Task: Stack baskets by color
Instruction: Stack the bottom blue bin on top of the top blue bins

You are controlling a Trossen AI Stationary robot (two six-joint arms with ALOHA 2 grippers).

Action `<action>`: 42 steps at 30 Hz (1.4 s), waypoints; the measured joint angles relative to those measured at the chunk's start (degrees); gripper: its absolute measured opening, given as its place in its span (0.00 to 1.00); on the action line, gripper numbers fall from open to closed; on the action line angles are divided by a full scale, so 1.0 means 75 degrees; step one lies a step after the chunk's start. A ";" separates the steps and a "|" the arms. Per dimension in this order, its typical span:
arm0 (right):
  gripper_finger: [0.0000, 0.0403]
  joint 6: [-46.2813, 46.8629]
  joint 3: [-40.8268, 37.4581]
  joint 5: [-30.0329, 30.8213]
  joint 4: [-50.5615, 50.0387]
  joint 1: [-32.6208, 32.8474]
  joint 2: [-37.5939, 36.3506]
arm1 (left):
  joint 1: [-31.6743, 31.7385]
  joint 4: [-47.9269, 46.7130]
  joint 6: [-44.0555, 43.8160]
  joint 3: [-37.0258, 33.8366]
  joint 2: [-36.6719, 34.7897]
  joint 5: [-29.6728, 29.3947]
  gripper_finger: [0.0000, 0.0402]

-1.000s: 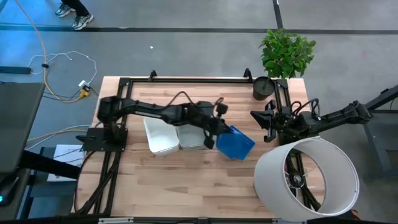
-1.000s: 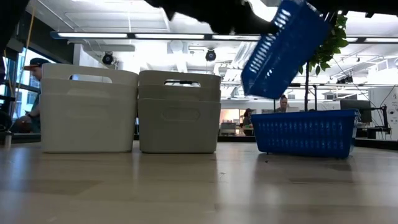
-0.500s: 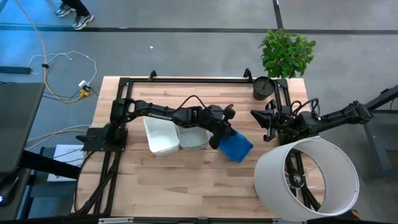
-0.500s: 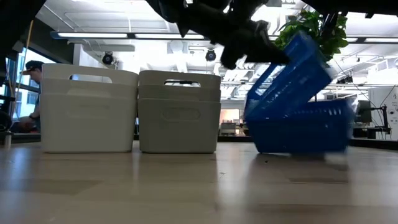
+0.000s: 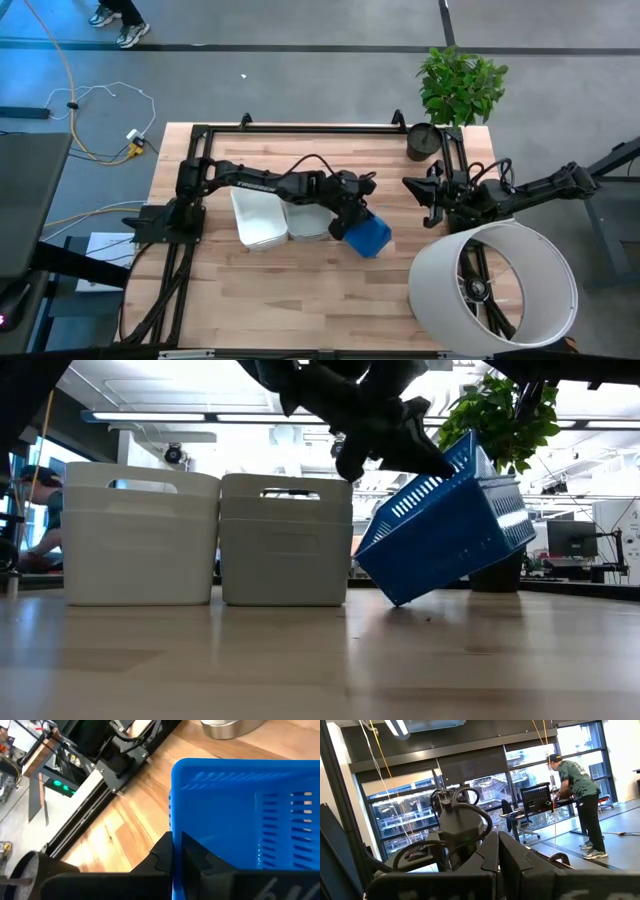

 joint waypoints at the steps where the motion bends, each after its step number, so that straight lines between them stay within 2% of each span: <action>1: 0.00 0.0000 0.0000 0.0003 -0.0005 0.0000 0.0000 | -0.0022 -0.0093 0.0020 0.0055 0.0000 -0.0002 0.00; 9: 0.00 0.0000 0.0000 0.0009 -0.0005 0.0001 0.0000 | -0.0107 -0.1138 0.0232 0.0971 0.0000 0.0456 0.00; 12: 0.00 0.0000 0.0000 0.0009 -0.0005 0.0003 0.0000 | -0.0105 -0.1167 0.0358 0.1163 -0.0006 0.0491 0.00; 25: 0.00 0.0026 0.0000 0.0073 0.0004 0.0003 0.0003 | -0.0162 -0.1840 0.1220 0.1160 0.0172 0.0557 0.00; 37: 0.00 0.0006 0.0000 0.0073 0.0006 0.0003 0.0003 | -0.0172 -0.2077 0.1225 0.1160 0.0172 0.0491 0.00; 42: 0.00 0.0013 0.0000 0.0073 0.0007 0.0003 0.0003 | -0.0205 -0.2074 0.1472 0.1160 0.0172 0.0487 0.05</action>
